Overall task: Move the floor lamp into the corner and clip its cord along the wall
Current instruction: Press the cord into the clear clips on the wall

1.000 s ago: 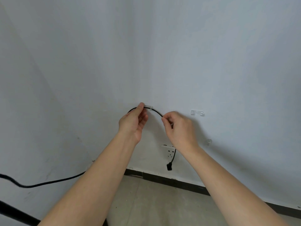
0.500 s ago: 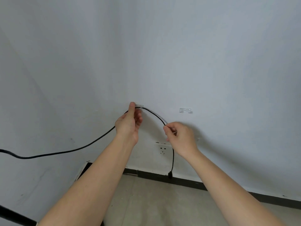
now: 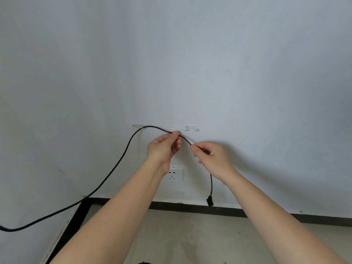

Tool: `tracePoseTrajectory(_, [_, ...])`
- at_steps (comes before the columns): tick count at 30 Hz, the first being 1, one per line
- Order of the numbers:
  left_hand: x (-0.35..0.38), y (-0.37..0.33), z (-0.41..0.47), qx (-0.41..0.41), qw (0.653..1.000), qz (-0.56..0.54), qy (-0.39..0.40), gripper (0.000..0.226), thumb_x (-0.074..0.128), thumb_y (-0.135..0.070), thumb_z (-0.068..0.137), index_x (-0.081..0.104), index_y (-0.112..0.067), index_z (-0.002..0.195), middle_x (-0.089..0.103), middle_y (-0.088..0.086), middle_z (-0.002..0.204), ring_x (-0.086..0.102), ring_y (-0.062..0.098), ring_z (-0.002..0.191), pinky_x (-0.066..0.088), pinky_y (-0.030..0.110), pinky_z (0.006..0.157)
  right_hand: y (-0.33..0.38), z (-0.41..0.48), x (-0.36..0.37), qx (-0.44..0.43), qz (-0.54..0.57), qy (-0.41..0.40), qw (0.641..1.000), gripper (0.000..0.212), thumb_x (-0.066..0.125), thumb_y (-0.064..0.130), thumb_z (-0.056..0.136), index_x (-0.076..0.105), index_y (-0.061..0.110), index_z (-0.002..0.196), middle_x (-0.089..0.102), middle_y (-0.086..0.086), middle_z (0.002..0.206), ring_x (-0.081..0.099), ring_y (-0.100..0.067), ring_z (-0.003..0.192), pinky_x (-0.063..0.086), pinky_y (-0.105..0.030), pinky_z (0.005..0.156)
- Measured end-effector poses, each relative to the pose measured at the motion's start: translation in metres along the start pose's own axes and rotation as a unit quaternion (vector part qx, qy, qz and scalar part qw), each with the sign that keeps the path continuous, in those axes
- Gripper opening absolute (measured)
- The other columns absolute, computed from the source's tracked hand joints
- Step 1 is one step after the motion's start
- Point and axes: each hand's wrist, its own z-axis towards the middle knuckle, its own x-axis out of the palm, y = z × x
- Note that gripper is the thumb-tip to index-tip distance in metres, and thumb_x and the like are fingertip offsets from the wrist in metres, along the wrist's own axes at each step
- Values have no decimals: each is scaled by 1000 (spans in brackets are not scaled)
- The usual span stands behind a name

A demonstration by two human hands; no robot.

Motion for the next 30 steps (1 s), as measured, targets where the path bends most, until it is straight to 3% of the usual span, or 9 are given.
tracePoseTrajectory(6, [9,0,-2,-16,996,-84,-34,19,75,-6,86,71,5,101,69,9,75,65,13,60,57,21,60,2,0,-24,0,-6,-3,1000,15,70,31,90,75,35,76,68,20,65,54,3,52,44,-23,63])
tracePoseTrajectory(12, [9,-5,-2,-1,989,-131,-69,15,75,-6,87,71,3,99,71,10,82,66,13,64,58,20,60,23,14,-28,-70,-65,-39,995,14,72,27,87,74,37,78,76,14,82,70,-4,77,55,-27,75])
tracePoseTrajectory(14, [7,-5,-1,1,990,-126,-71,16,75,-8,87,71,2,99,71,9,81,66,13,64,58,20,61,33,19,-26,-112,-109,-70,985,9,71,27,88,77,31,82,76,14,84,71,-4,82,56,-27,80])
tracePoseTrajectory(18, [4,-6,-1,-4,991,-115,-65,16,76,-10,86,72,1,97,70,7,74,66,12,58,58,20,60,51,26,-23,-190,-228,-119,947,11,68,22,86,79,21,83,74,9,76,68,-12,75,56,-30,74])
tracePoseTrajectory(22, [4,-7,0,-6,990,-122,-66,20,75,-6,87,70,4,103,70,10,79,67,13,58,58,21,60,59,28,-23,-184,-263,-110,941,13,66,21,84,78,22,80,74,8,74,68,-13,72,57,-31,72])
tracePoseTrajectory(27, [0,-3,0,-10,991,-116,-70,12,73,-3,88,69,3,96,70,9,72,67,13,55,58,22,58,62,29,-25,-142,-275,-55,949,15,64,25,82,77,27,75,74,14,73,67,-5,71,58,-28,70])
tracePoseTrajectory(30, [-3,-1,-1,-11,992,-105,-69,8,73,-3,88,70,3,91,69,9,68,67,14,55,58,22,58,58,27,-26,-125,-292,-40,947,15,64,26,85,77,25,78,74,12,74,67,-8,70,59,-31,70])
